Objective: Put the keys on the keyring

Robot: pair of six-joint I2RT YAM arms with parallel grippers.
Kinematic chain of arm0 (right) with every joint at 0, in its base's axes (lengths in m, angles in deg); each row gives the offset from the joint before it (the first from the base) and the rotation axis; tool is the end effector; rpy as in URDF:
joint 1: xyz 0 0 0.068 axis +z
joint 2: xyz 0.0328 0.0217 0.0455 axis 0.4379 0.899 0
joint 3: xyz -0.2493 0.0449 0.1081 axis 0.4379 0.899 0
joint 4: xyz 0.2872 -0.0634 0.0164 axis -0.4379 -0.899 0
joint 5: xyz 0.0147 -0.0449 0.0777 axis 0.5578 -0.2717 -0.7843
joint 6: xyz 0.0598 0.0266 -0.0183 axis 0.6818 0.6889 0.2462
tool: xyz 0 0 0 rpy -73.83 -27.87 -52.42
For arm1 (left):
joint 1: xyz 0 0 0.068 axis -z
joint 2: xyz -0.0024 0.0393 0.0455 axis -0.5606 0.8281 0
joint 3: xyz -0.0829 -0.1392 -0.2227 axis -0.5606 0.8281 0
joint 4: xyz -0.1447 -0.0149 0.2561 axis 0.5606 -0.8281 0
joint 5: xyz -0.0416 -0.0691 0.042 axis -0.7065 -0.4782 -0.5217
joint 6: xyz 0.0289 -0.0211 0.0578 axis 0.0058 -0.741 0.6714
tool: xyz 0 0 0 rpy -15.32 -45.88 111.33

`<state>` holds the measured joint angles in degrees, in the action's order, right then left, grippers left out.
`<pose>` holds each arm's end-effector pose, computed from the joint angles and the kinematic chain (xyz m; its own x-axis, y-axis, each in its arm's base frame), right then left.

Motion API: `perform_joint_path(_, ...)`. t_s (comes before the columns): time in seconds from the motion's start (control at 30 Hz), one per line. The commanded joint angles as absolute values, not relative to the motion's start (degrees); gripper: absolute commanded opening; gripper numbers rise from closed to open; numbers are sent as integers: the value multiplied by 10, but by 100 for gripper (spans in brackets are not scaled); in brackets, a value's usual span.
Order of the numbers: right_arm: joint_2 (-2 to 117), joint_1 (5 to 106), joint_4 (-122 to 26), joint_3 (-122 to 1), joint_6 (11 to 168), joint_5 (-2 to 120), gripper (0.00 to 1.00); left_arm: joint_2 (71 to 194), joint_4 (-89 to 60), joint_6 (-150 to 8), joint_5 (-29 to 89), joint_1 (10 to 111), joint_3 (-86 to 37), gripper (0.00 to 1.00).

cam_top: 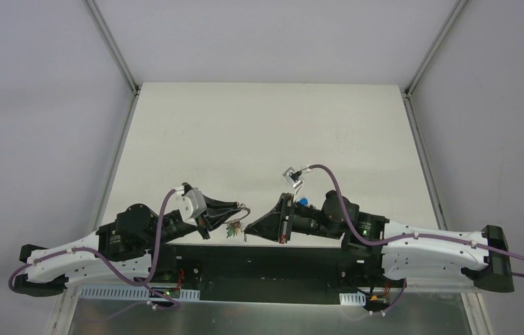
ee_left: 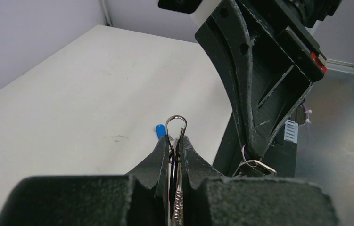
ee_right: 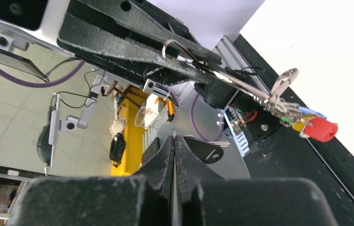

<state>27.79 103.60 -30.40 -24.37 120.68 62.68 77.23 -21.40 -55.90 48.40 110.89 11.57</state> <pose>0.0541 0.2637 0.3323 -0.5933 0.1510 -0.7907 -0.7916 0.0687 0.6071 0.0436 -0.1429 0.3658 0.1039 -0.1638 -0.9810 0.9129 0.4072 0.0287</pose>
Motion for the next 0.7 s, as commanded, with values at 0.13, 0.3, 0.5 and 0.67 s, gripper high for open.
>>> perform_joint_path(0.13,275,1039,-188,-231,1268,655,0,758,-143,-555,424,1107,99,0)
perform_joint_path(0.3,276,1039,-157,-223,1287,660,0,761,-141,-558,405,1107,98,0)
perform_joint_path(0.5,280,1039,-128,-216,1304,663,0,763,-134,-558,390,1107,99,0)
perform_joint_path(0.67,286,1039,-119,-213,1312,682,0,762,-130,-557,385,1107,100,0)
